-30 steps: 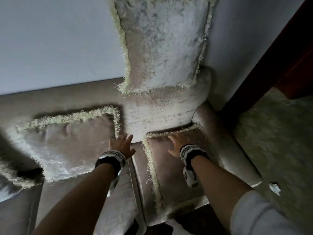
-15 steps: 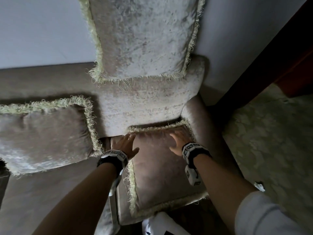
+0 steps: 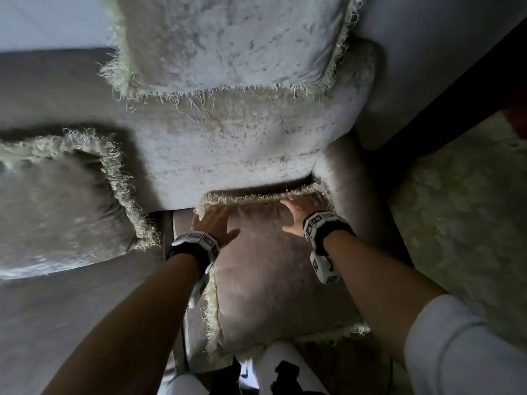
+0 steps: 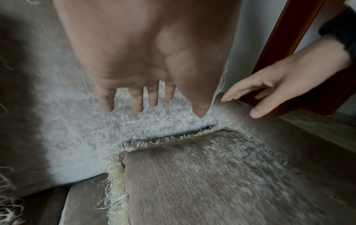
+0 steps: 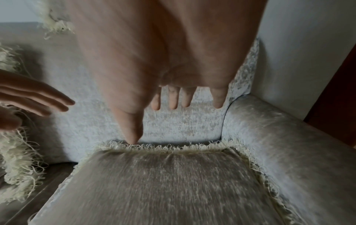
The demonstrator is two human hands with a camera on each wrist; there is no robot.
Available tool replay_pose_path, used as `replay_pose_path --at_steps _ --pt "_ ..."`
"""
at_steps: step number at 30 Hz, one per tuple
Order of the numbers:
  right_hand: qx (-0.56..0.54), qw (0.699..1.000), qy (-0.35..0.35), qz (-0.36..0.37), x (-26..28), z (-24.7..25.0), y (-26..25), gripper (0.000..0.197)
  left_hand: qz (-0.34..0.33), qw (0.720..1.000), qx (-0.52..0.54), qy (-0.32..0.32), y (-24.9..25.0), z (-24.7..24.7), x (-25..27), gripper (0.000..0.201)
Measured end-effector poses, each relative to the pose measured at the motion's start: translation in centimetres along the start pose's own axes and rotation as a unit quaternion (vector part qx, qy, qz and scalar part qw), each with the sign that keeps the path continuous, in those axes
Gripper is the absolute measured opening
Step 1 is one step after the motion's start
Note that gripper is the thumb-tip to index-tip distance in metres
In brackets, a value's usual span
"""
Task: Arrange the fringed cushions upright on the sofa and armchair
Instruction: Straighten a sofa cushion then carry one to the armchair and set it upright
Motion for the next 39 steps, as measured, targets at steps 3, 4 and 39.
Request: replay_pose_path --at_steps 3,4,39 --pt "-0.004 1.0 -0.008 0.007 -2.8 -1.1 -0.1 0.076 0.003 1.0 0.016 -0.01 -0.5 -1.3 -2.5 0.074" --pt "-0.009 1.0 -0.015 0.012 -3.9 -1.6 -0.2 0.076 0.003 1.0 0.019 -0.012 -0.6 -1.8 -3.4 0.075" --pt "0.187 0.961 -0.202 0.003 -18.7 -9.8 4.5 0.11 -0.017 0.988 -0.033 -0.152 -1.8 -11.2 -18.0 0.078"
Point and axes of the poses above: each hand's wrist, its own x-axis away from the middle knuckle, its own z-axis out of the back of the hand, y = z × x, the point moved 8 cm from there along -x, towards the middle knuckle, and after that the axes turned 9 degrees about -z, right-handed, at the moved point
